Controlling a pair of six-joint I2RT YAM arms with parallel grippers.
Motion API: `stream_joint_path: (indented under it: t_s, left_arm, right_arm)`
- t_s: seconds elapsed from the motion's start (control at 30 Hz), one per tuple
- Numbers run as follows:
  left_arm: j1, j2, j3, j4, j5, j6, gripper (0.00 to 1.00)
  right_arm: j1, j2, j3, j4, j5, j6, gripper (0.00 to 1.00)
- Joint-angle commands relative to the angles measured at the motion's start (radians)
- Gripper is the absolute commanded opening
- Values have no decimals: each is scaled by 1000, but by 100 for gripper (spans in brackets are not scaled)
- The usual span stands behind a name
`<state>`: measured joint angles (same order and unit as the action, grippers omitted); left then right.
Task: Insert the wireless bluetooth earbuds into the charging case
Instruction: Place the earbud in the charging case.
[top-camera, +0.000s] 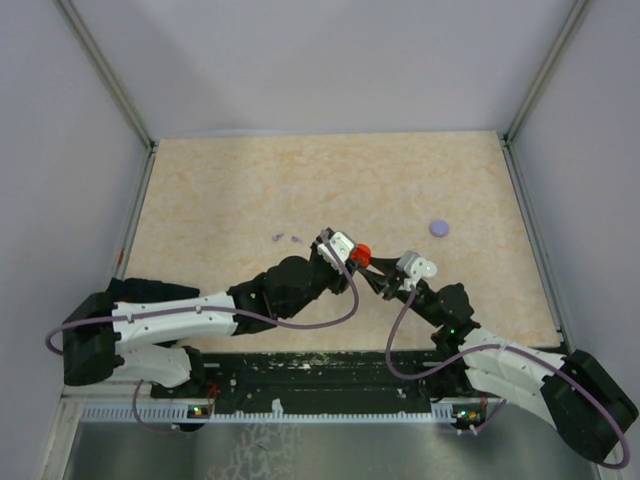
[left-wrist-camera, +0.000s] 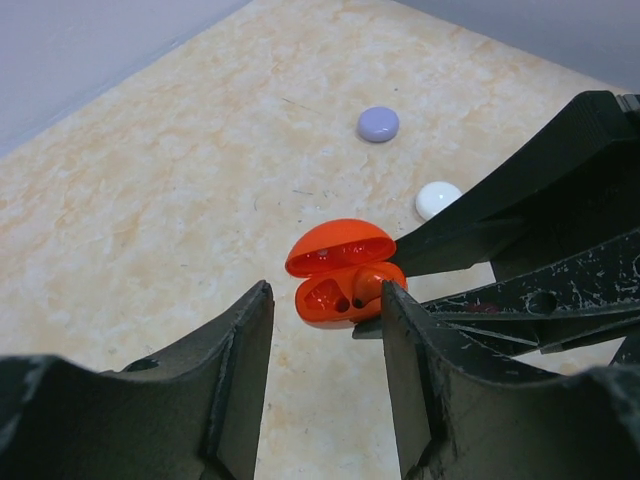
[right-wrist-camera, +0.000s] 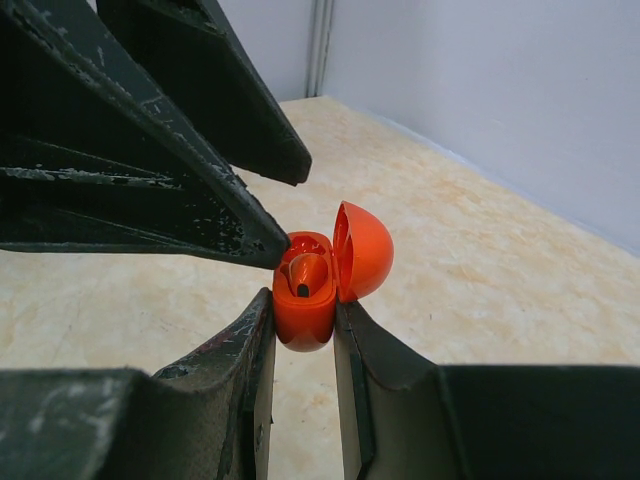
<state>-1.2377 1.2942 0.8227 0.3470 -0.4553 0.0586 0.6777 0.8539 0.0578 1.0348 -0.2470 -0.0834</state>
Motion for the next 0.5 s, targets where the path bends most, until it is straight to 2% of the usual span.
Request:
stream_joint_path:
  t_s: [0.0, 0.2, 0.47]
  left_arm:
    - [12, -45, 23, -58, -36, -56, 53]
    - [81, -43, 35, -225, -94, -224, 53]
    - [212, 76, 87, -333, -23, -352, 52]
  right_arm:
    - [-2, -4, 17, 71, 43, 5, 0]
    - [-2, -13, 11, 58, 120, -7, 0]
    - [-3, -48, -8, 47, 251, -7, 0]
